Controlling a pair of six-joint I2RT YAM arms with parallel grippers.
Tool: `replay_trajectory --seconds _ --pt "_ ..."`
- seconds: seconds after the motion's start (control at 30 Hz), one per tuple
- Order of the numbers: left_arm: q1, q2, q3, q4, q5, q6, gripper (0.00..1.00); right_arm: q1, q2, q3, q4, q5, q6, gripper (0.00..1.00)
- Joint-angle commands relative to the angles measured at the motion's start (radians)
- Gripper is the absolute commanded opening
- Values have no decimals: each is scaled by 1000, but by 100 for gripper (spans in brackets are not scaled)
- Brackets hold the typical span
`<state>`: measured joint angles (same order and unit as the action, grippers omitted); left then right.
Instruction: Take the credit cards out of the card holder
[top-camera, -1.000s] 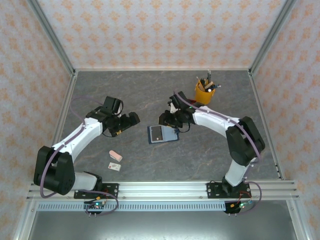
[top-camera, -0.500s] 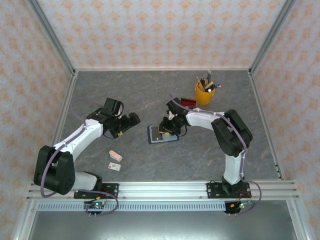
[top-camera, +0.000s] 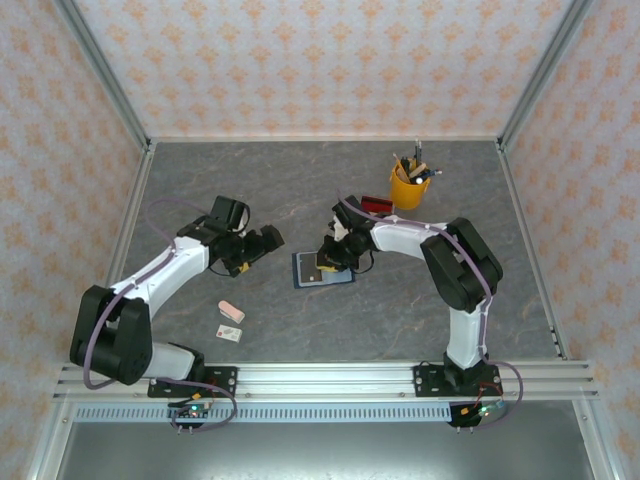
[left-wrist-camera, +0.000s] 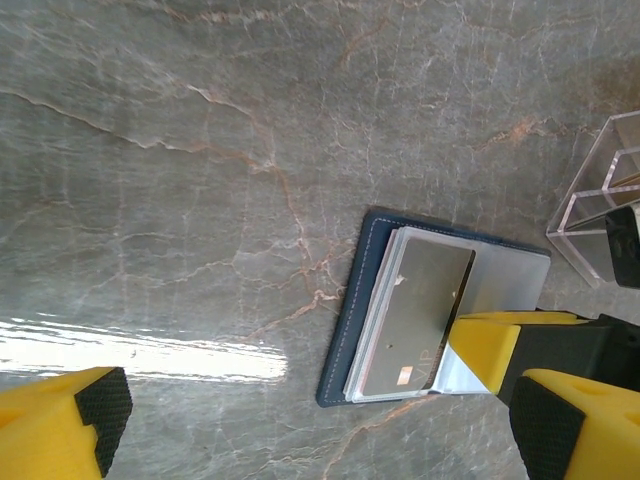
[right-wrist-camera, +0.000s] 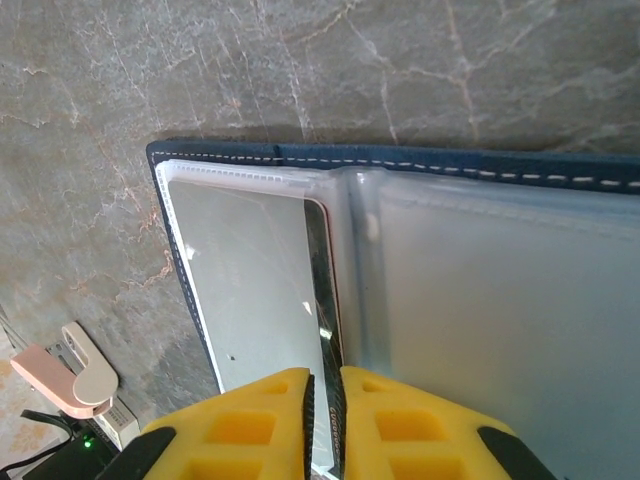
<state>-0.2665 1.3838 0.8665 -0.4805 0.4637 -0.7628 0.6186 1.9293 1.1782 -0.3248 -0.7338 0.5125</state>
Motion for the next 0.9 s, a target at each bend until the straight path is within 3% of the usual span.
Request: replay_trajectory --seconds 0.0,0.17,0.4,0.5,0.67,0.87 --pt "-32 21 11 50 12 -29 100 0 25 29 -18 -4 -20 16" --pt "-100 68 12 107 13 -69 96 0 30 33 -43 37 -22 16" --pt "-178 177 29 172 12 -101 55 0 34 29 -48 36 -34 16" --pt "-189 206 34 192 18 -107 43 0 32 26 -47 35 -37 16" --pt "-201 244 58 198 23 -103 33 0 30 17 -39 33 -36 16" --pt "-208 288 84 192 24 -92 27 0 25 7 -30 33 -34 16"
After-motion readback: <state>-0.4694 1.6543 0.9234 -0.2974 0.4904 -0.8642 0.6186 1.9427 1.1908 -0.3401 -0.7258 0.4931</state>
